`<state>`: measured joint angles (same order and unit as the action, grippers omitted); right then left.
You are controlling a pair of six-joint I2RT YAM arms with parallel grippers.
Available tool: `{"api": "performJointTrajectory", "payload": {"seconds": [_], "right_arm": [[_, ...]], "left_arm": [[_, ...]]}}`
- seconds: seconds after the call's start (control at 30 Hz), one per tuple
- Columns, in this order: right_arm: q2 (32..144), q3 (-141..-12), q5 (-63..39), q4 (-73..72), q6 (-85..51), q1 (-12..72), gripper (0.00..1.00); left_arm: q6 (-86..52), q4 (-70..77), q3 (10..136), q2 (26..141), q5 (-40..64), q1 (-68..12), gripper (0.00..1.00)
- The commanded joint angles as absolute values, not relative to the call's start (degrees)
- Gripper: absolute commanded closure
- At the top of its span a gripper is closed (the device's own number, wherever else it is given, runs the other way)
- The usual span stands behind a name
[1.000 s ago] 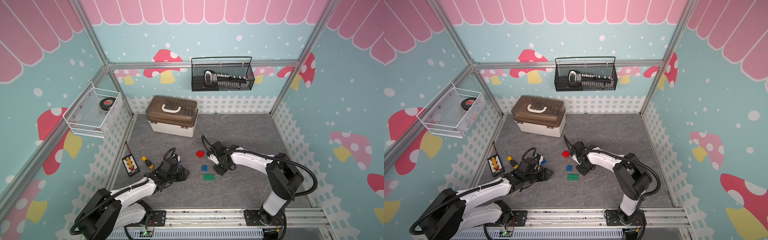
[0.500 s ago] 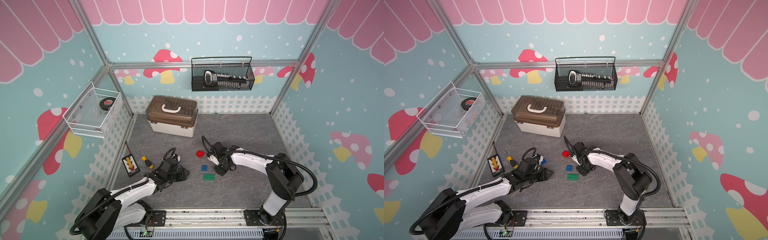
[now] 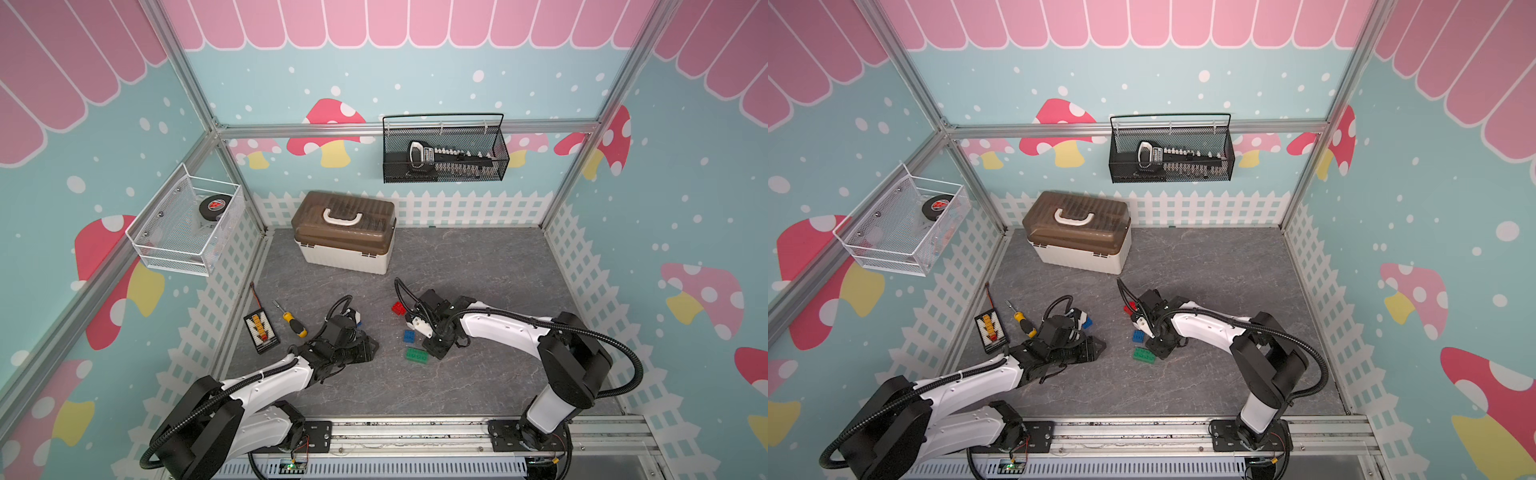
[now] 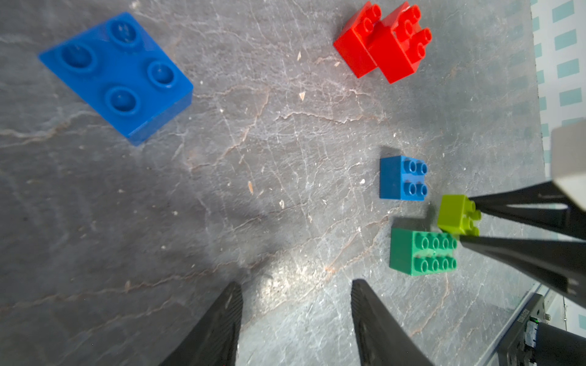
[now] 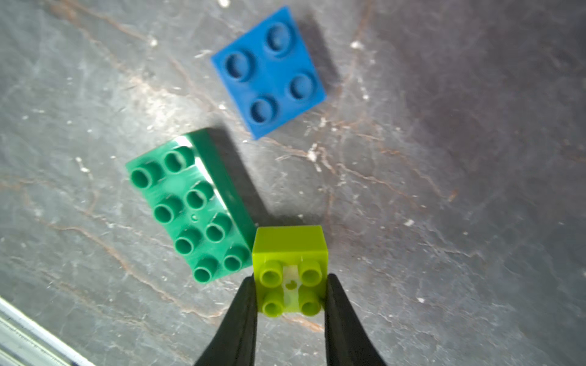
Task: Assemble the letter y with lego
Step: Pick up the lego brick from the center of the board.
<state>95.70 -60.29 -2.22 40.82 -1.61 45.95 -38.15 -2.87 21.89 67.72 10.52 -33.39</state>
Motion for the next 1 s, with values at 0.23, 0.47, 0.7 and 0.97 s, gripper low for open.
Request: {"api": "performJointTrajectory", "payload": {"seconds": [0.23, 0.47, 0.7, 0.97], "right_arm": [[92.3, -60.7, -1.7, 45.6, -1.6, 49.2, 0.73], [89.1, -61.4, -2.9, 45.8, -10.0, 49.6, 0.77], [88.5, -60.6, -1.0, 45.0, -18.1, 52.5, 0.82], [88.7, -59.8, -0.4, 44.9, -23.3, 55.7, 0.88]], "left_arm": [[-38.1, -2.5, 21.6, 67.8, 10.4, -32.9, 0.43], [-38.1, -2.6, 21.8, 67.8, 10.7, -32.9, 0.43], [-38.0, -2.0, 21.8, 68.2, 11.2, -32.9, 0.43], [-38.0, -1.6, 21.4, 68.5, 11.3, -32.9, 0.43]]}}
